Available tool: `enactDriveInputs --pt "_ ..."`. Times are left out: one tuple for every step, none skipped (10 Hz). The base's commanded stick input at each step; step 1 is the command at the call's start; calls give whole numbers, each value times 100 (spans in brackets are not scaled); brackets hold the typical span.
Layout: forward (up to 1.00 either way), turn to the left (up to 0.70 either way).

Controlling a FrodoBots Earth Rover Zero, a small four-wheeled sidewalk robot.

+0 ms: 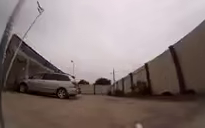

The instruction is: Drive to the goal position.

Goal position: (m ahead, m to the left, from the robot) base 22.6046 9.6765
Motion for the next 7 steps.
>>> enactDriveInputs --pt "98 4" --pt "98 4" --pt "98 4" --pt "98 4" --pt "98 4" --pt "98 4" --pt "98 4"
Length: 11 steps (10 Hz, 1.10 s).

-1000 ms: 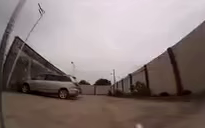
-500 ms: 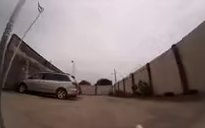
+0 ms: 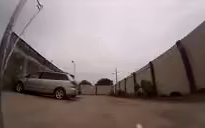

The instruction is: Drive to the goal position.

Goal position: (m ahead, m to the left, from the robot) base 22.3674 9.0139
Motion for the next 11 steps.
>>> enactDriveInputs --pt "98 4" --pt "98 4" --pt "98 4" --pt "98 4" --pt "98 4" --pt "98 4" --pt "98 4" --pt "98 4" --pt "98 4" --pt "98 4" --pt "98 4"
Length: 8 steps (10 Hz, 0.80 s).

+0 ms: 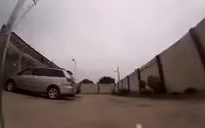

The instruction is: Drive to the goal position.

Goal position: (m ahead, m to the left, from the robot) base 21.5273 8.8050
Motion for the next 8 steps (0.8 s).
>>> enactDriveInputs --pt "98 4" --pt "98 4" --pt "98 4" --pt "98 4" --pt "98 4" --pt "98 4" --pt "98 4" --pt "98 4"
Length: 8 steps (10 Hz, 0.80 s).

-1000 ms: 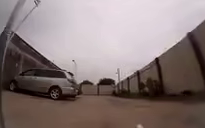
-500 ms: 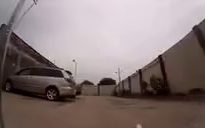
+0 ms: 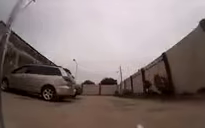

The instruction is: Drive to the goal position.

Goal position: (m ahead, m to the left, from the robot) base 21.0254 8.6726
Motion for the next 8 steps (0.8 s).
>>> enactDriveInputs --pt "98 4" --pt "98 4" --pt "98 4" --pt "98 4" --pt "98 4" --pt "98 4" --pt "98 4" --pt "98 1"
